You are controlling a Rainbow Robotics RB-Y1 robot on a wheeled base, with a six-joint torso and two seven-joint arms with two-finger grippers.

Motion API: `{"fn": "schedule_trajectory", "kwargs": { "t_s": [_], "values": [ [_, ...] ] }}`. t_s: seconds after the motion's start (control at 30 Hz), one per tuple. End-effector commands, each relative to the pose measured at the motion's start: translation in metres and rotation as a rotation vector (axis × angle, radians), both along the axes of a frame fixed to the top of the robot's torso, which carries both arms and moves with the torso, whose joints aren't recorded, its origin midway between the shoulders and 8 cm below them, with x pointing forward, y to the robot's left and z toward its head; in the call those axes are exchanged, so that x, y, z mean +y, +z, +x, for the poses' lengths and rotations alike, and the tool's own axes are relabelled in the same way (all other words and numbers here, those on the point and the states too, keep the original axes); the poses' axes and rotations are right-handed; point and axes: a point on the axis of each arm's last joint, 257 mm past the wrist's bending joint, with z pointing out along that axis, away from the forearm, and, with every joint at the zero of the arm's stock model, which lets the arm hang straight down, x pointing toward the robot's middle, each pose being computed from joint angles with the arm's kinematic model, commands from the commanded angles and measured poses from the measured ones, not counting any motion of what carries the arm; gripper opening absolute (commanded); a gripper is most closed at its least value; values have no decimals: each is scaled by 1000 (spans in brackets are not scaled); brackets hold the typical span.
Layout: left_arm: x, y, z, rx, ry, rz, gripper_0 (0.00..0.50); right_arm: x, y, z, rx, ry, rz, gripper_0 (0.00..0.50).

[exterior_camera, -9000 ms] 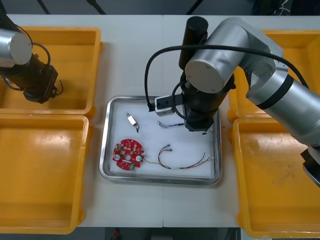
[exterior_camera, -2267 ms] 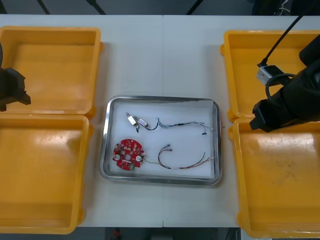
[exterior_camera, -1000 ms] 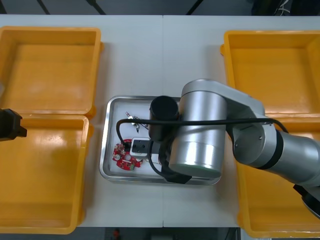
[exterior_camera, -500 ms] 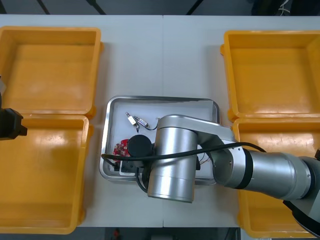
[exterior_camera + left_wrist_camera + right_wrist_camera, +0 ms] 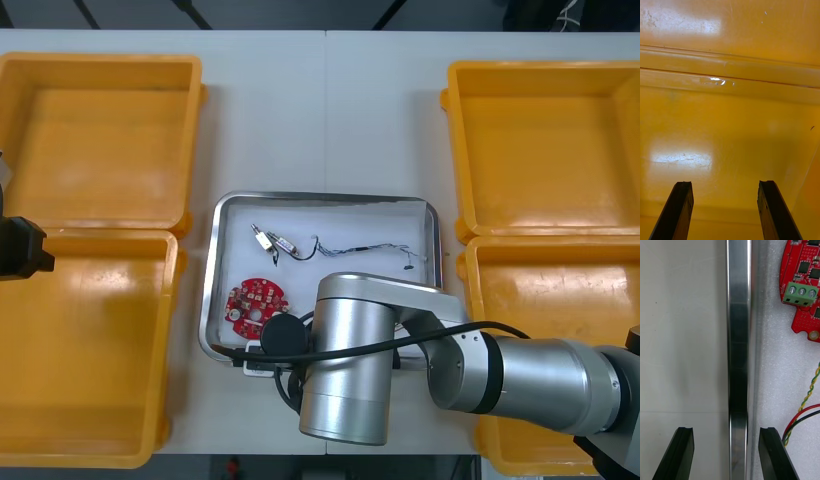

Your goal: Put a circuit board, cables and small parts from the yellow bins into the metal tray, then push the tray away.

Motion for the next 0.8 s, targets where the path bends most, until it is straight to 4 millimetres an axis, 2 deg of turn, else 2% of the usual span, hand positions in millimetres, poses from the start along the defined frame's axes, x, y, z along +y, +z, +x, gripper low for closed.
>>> {"fn": "schedule_trajectory", "kwargs": {
  "t_s": [0.03,0.27,0.3,0.33,0.37,0.4,0.5,0.57,0.8],
  "values": [
    [-7,-2,-1,-5,-88,28,500,16,-5,-15,17,40,14,500],
    [-7,-2,-1,-5,-88,28,500,20,-10,-5,-5,33,21,493],
    [-7,-2,-1,-5,-88,28,500,21,-10,-4,-5,33,24,456],
    [-7,-2,-1,-5,-88,28,500,23,-10,-3,-9,35,32,312],
    [-7,-2,-1,-5,-88,28,500,24,-9,-3,-11,35,34,193],
    [-7,-2,-1,-5,-88,28,500,23,-9,-2,-13,34,33,116],
    [-7,-2,-1,-5,-88,28,500,22,-8,2,-28,37,30,20],
    [-7,-2,-1,-5,-88,28,500,21,-7,4,-37,36,28,0],
    [-7,-2,-1,-5,-88,28,500,15,1,20,-92,30,14,0]
  ]
}}
